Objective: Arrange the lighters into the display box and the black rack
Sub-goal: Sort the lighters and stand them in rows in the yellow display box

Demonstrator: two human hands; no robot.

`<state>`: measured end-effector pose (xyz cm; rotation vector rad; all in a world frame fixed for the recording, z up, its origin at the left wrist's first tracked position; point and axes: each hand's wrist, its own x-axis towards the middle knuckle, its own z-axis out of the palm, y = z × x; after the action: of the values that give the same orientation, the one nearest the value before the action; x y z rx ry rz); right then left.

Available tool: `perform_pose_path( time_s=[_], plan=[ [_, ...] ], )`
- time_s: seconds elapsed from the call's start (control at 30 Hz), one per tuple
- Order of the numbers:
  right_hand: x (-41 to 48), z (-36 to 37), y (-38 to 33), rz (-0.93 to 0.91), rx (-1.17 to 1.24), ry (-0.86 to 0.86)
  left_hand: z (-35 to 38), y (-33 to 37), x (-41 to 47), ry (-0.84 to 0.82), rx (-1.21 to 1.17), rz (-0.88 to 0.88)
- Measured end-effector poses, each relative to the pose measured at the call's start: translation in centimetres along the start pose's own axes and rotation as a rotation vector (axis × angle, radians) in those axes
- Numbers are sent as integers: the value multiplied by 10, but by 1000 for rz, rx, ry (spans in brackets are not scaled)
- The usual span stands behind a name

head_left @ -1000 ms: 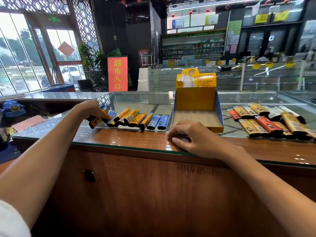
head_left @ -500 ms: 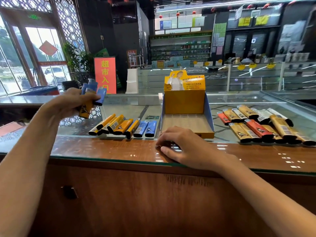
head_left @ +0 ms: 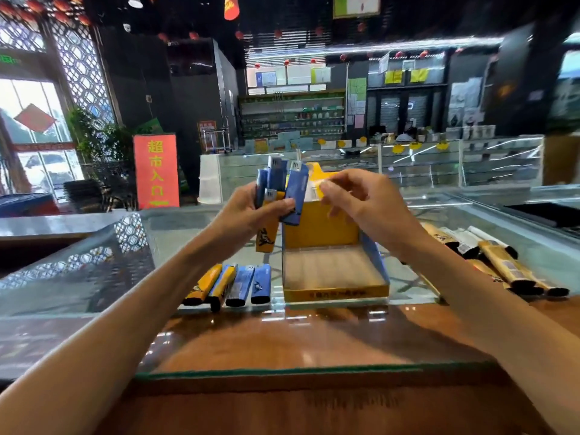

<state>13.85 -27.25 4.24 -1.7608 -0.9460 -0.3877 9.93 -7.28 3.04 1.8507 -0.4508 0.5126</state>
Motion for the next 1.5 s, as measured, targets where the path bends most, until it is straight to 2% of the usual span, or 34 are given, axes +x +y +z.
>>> perform_pose_path(
  time_s=[0.07,0.17,0.23,0.33,0.43,0.57,0.7,1.0,1.27,1.5],
  plan=[
    [16,6,2,149,152,-111,-1,-2,1,-4,-10,10],
    [29,20,9,206,288,-219,-1,-2,1,-45,-13,11],
    [35,25,13,211,386,-229,-1,-3,0,-36,18,-1],
    [45,22,20,195,471,-178,-5,-4,0,80,25,-33],
    [53,19,29,163,273,-113,-12,-4,-1,136,-51,-100],
    [50,35,42,76,5,-150,-12,-11,-3,176,-101,-219],
    [45,52,57,-28,-266,-110,-14,-13,-5,254,-169,-298],
    [36,67,71,-105,-304,-103,-14,-11,-6,282,-199,-336],
    [36,74,75,-106,-360,-141,-16,-12,-8,197,-278,-407],
    [31,75,72,-81,-401,-47,-17,-13,-7,141,-415,-466]
  ],
)
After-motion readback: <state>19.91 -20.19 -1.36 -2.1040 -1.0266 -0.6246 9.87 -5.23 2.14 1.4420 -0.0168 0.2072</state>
